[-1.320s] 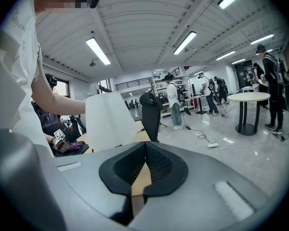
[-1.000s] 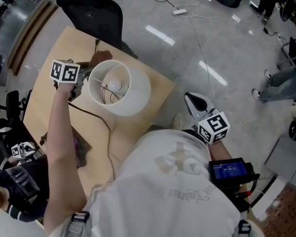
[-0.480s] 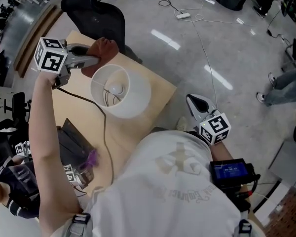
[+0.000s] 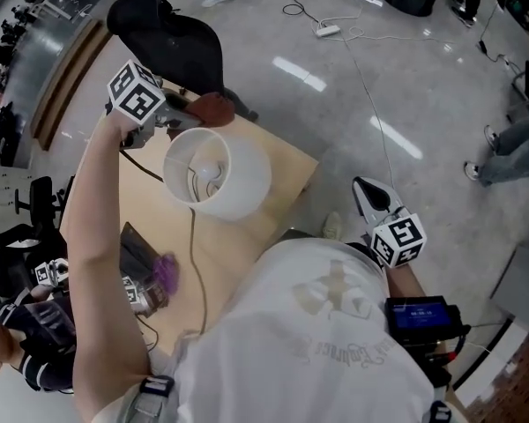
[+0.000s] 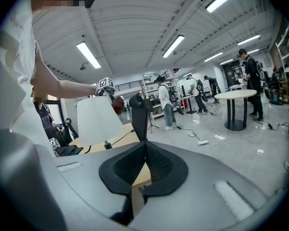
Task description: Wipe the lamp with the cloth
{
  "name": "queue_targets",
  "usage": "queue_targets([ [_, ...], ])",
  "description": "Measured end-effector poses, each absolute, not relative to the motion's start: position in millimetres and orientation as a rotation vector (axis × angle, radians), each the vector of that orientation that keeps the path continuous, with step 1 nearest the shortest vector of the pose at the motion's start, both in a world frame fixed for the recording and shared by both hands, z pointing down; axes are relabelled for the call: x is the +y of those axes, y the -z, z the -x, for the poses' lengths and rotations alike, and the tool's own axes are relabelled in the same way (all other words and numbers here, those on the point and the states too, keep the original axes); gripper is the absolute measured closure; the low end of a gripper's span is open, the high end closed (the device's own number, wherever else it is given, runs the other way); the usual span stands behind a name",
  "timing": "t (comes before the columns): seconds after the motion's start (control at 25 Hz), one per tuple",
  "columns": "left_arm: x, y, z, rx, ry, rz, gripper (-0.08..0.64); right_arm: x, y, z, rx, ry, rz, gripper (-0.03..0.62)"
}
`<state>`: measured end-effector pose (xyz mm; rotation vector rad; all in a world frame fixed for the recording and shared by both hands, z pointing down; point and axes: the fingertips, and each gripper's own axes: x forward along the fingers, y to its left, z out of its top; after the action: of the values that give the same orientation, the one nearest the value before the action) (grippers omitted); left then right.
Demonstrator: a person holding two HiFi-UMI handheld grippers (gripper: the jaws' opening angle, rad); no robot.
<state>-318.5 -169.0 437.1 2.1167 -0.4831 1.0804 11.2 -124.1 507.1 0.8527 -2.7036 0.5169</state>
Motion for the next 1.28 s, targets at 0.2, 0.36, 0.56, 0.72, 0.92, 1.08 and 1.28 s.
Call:
queue_targets([
  [0.2,-181,-483,305,-0.407,-1.092,-2.062,0.436,-127,-512,-43,-2.660,-0.544,-0.945,0.578],
  [0.36,-189,-509,291,-0.360,-1.086,-2.071,0.434,-128,-513,-65,-2.619,-0.567,-1.010,0.578],
  [0.56,-194,-519,287,-0.353,-1.135,-2.107,0.433,-131,-510,-71,-2.606,-0.572,-1.038,0.578],
  [0.72,-207,-511,281,-0.429,-1.138,-2.180,0.430,-140,-515,-72,-2.621,-0.570,-1.016,0.578],
  [0.92,-225,-464,268,-0.491,-1.129,-2.305,0.430,-162,-529,-69,-2.652,-0.572,-0.955,0.578],
  [1.08,-210,-407,261,-0.419,-1.178,-2.376,0.435,-161,-521,-53,-2.685,-0.566,-0.909,0.578],
  [1.28,-190,-368,244,-0.237,-1.288,-2.432,0.436,-158,-523,-50,-2.700,-0.576,-0.890,0.578],
])
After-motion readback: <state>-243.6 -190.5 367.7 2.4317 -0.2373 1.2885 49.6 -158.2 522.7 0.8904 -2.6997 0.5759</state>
